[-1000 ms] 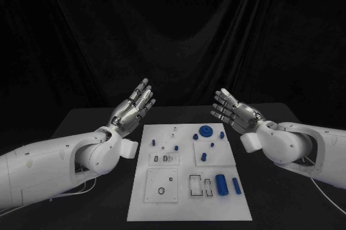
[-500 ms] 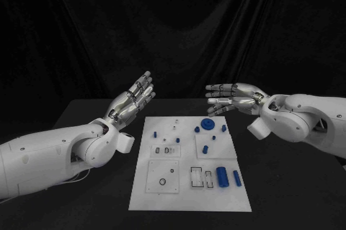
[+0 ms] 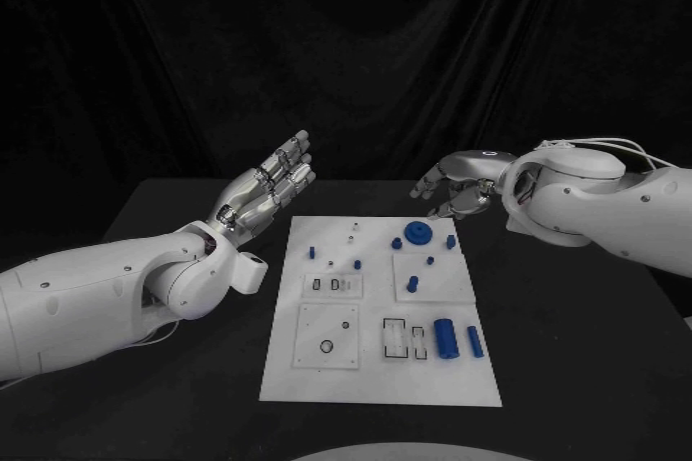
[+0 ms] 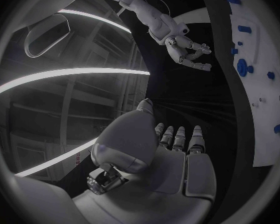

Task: Assemble the parts on the task board

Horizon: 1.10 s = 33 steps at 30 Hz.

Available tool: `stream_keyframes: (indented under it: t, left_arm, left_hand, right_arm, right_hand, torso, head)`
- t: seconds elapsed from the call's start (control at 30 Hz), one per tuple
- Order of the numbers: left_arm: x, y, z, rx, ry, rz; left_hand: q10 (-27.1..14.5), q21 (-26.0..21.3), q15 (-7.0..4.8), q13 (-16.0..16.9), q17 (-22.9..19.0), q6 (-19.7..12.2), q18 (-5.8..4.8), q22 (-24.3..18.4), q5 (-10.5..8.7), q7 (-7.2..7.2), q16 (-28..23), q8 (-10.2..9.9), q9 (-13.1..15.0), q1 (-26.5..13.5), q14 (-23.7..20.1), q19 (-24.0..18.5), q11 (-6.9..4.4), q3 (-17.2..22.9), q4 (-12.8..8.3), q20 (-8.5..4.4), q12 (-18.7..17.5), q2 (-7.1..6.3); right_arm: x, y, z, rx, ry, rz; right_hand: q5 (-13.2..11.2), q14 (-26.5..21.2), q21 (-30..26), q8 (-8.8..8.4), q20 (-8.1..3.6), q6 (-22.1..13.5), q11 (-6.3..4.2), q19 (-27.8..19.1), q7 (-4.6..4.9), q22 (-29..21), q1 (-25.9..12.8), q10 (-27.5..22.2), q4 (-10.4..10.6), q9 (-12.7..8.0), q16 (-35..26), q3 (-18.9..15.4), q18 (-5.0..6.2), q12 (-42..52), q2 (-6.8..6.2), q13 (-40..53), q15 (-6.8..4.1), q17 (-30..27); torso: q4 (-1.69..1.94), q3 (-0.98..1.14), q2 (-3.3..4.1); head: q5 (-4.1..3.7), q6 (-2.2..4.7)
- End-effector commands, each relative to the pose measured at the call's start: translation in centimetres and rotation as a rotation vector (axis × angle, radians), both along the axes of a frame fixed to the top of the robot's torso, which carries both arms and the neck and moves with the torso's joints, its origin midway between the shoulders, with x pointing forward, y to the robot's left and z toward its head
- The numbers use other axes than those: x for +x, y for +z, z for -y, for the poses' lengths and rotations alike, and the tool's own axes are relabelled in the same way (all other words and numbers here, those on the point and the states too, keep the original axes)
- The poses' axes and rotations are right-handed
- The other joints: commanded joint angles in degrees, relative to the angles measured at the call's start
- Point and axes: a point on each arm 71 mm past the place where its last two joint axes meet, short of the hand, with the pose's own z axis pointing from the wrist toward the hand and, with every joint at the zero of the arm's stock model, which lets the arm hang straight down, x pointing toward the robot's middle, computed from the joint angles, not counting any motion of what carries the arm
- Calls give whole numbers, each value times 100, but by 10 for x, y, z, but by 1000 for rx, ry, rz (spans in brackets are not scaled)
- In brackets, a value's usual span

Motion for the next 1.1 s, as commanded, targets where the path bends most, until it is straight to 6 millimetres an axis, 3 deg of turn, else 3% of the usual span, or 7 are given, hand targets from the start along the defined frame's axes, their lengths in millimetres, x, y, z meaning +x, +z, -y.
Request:
stream_keyframes:
  t: [0.03, 0.17, 0.27, 0.37, 0.83, 0.97, 1.1]
  left_arm:
    - [-2, 4, 1, -33, -32, 44]
    - [-1, 4, 0, -32, -33, 43]
    - [-1, 3, 0, -32, -36, 39]
    - [0, 3, 0, -31, -38, 37]
    - [0, 1, 2, -36, -65, 23]
    - [1, 1, 3, -37, -68, 22]
    - [1, 1, 3, -38, -71, 21]
  left_hand:
    - [6, -20, -72, -5, -6, 6, 84, -9, 45, 60, -21, 31, 8, 75, -2, 4, -115, 27, 7, 29, -20, -1]
    - [6, -20, -79, -5, -6, 27, 85, -9, 78, 68, -21, 35, 12, 89, -2, 4, -112, 33, 4, 29, -20, 0]
    - [6, -20, -49, -5, -6, 28, 87, -9, 150, 78, -21, 34, 11, 151, -2, 4, -84, 59, -11, 41, -20, -5]
    - [6, -20, -31, -5, -6, 28, 88, -9, 218, 81, -21, 34, 11, 221, -2, 4, -69, 86, -25, 51, -20, -15]
    - [6, -20, 87, -5, -6, 47, 87, -9, 516, 134, -21, 38, 15, 555, -2, 4, -23, 259, -176, 142, -20, -56]
    - [6, -20, 103, -5, -6, 55, 87, -9, 526, 160, -21, 39, 17, 576, -2, 4, -19, 283, -185, 162, -20, -48]
    - [6, -20, 110, -5, -6, 59, 88, -9, 530, 169, -21, 40, 17, 583, -2, 4, -15, 292, -187, 170, -20, -45]
  right_arm:
    - [1, 1, -5, -186, 69, 236]
    - [0, -5, -10, -202, 89, 246]
    - [1, -12, -11, -204, 99, 248]
    - [1, -18, -12, -200, 104, 249]
    - [-1, -39, -13, -187, 126, 229]
    - [-1, -46, -13, -186, 132, 218]
    - [-1, -51, -14, -188, 135, 208]
  right_hand:
    - [16, 93, 216, -20, -62, 91, 4, 147, 31, 179, -27, 235, -83, -5, 387, 202, 46, -175, -58, 2, -15, 446]
    - [9, 111, 480, -31, -118, 36, -19, 191, 82, 430, -110, 425, -133, -25, 805, 407, 49, -365, -105, 5, -72, 895]
    - [-64, 216, 796, -1, -156, 304, -38, 182, 332, 736, -228, 614, -116, 2, 1517, 588, 47, -520, -158, 7, -108, 1705]
    - [-111, 295, 922, -4, -174, 321, -43, 186, 367, 859, -283, 697, -88, 2, 1771, 640, 52, -559, -188, 9, -131, 2011]
    - [-647, 441, 1280, 11, -178, 486, -78, 99, 407, 1260, -606, 975, 200, 43, 2347, 578, 49, -597, -413, 44, -193, 2762]
    - [-627, 416, 1300, 14, -178, 508, -96, 71, 401, 1294, -573, 1004, 195, 51, 2306, 592, 49, -589, -433, 51, -202, 2728]
    - [-331, 381, 1369, 9, -181, 548, -82, -4, 405, 1402, -466, 1025, 173, 65, 2266, 681, 49, -609, -429, 52, -204, 2729]
  torso:
    - [70, -50, 75]
    - [122, -85, 162]
    - [179, -107, 230]
    - [222, -128, 308]
    - [246, -150, 417]
    - [261, -157, 413]
    - [276, -154, 402]
  head:
    - [-49, 16]
    - [-105, 28]
    - [-177, 72]
    - [-230, 144]
    - [-234, 246]
    - [-262, 226]
    - [-264, 184]
